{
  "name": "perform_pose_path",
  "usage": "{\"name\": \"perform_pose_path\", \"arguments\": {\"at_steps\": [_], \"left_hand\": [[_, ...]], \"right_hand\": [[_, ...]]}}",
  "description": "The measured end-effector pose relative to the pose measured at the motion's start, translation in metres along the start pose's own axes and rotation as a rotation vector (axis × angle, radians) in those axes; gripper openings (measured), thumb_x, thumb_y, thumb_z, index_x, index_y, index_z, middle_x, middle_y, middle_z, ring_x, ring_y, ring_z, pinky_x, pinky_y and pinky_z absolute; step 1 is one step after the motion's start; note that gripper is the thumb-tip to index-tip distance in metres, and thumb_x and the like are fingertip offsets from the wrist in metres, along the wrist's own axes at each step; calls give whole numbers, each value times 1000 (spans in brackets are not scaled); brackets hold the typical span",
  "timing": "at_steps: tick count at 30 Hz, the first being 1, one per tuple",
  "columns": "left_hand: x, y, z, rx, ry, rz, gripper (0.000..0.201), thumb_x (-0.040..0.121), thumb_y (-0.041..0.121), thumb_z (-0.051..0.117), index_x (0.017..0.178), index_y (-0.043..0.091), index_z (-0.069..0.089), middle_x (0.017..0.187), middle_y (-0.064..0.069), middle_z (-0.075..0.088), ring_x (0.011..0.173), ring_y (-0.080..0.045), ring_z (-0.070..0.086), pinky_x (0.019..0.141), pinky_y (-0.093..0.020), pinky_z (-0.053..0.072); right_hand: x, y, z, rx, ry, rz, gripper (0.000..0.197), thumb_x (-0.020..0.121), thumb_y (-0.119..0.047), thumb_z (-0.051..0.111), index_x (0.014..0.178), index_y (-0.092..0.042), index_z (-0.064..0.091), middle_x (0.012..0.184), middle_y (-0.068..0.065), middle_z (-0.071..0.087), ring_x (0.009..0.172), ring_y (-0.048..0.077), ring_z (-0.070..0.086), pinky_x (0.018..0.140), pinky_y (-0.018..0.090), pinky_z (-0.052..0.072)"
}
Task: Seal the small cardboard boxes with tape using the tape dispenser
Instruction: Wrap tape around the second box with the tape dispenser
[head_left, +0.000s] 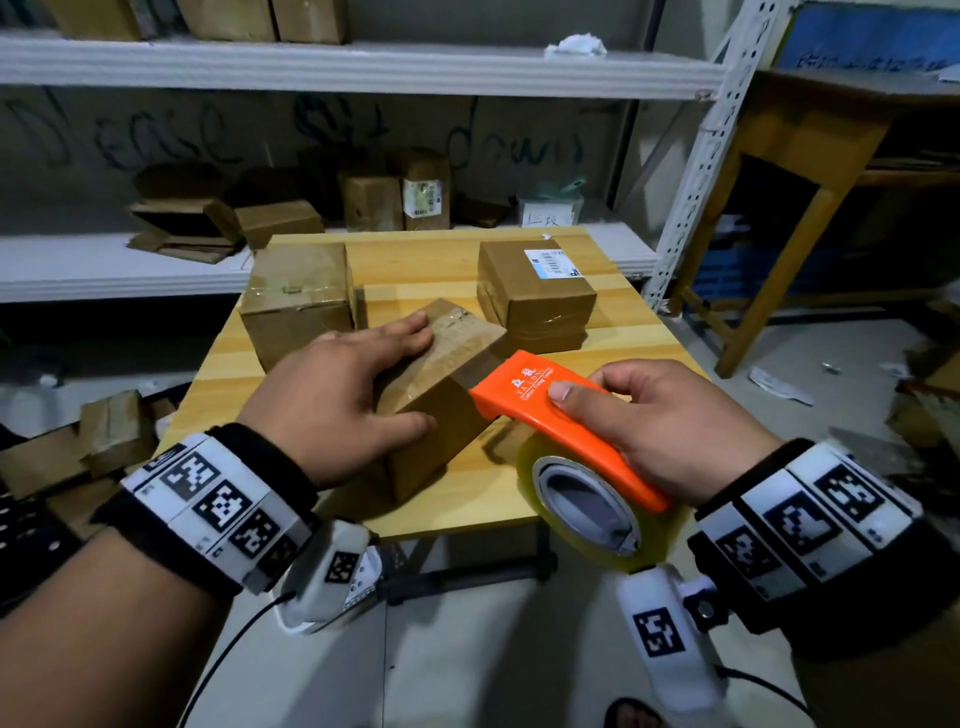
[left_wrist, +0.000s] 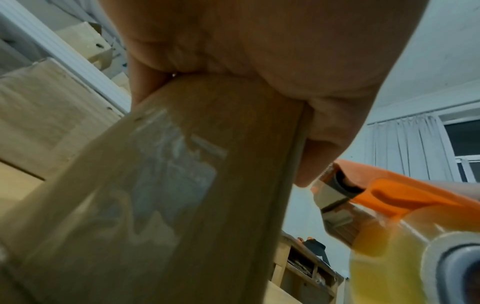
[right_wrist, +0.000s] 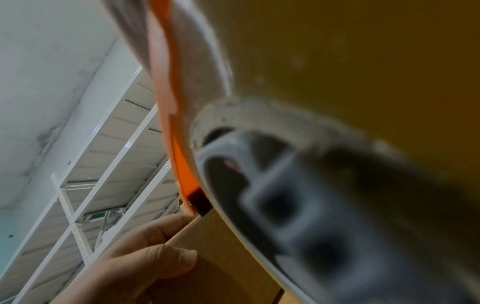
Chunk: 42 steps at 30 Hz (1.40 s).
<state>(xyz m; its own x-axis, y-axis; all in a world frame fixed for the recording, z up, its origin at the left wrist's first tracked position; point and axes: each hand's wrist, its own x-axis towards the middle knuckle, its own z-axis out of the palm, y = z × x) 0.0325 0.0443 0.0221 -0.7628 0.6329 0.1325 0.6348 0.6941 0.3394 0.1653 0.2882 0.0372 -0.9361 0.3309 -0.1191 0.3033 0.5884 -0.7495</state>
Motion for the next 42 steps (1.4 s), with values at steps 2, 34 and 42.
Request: {"name": "perform_pose_path", "arguments": {"at_steps": [2, 34, 42], "left_hand": [[0, -4, -3, -60, 17, -1, 98, 62, 77, 48, 154, 43, 43, 157, 35, 32, 146, -8, 41, 118, -47, 39], [6, -26, 2, -798, 169, -202, 62, 70, 38, 73, 132, 28, 72, 117, 16, 75, 99, 2, 69, 89, -33, 54], [7, -26, 4, -856, 169, -222, 51, 81, 25, 80, 131, 23, 72, 117, 10, 76, 98, -2, 71, 87, -32, 54]], "right_hand": [[-3, 0, 0, 1, 3, 3, 48, 87, -68, 63, 86, -22, 76, 74, -3, 78, 67, 17, 74, 76, 41, 61], [-11, 0, 1, 54, 15, -19, 45, 84, -67, 65, 85, -24, 77, 72, -3, 78, 65, 18, 75, 77, 45, 62], [-13, -3, 0, 55, 18, -24, 44, 85, -66, 64, 85, -23, 76, 71, -7, 77, 61, 10, 73, 68, 35, 56]]}}
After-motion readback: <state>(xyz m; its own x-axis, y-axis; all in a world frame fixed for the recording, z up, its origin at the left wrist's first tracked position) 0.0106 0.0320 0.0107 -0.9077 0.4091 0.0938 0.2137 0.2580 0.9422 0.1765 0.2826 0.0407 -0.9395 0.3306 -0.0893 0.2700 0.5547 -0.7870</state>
